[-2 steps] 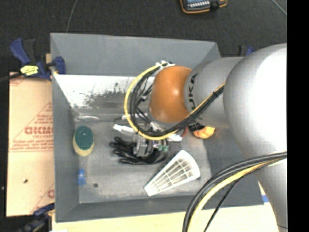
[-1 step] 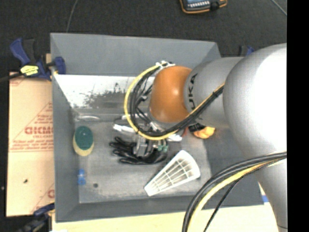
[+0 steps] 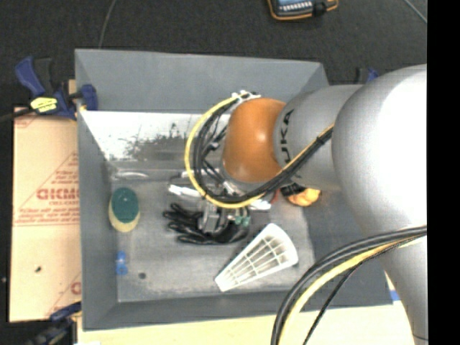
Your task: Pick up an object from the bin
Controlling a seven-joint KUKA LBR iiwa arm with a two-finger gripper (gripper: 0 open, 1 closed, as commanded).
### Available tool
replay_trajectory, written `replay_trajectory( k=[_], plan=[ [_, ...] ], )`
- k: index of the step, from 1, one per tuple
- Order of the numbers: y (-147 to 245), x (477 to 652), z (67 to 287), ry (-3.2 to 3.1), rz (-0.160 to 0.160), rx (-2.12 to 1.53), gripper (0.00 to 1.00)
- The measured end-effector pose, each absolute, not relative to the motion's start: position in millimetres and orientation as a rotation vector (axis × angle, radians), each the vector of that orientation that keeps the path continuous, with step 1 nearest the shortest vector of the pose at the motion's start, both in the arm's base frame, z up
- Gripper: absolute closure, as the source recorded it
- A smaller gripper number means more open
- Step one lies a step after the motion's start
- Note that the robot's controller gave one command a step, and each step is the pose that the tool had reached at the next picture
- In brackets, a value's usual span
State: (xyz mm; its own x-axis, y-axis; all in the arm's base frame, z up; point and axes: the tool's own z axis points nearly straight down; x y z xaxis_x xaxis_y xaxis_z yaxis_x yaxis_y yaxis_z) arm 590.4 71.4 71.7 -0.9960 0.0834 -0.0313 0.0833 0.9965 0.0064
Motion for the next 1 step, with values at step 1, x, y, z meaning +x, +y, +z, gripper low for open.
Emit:
replay_trajectory(
  k=[1],
  plan=[
    [71.4,590.5,71.7,3.107,0.008,0.129,1.00]
  ],
)
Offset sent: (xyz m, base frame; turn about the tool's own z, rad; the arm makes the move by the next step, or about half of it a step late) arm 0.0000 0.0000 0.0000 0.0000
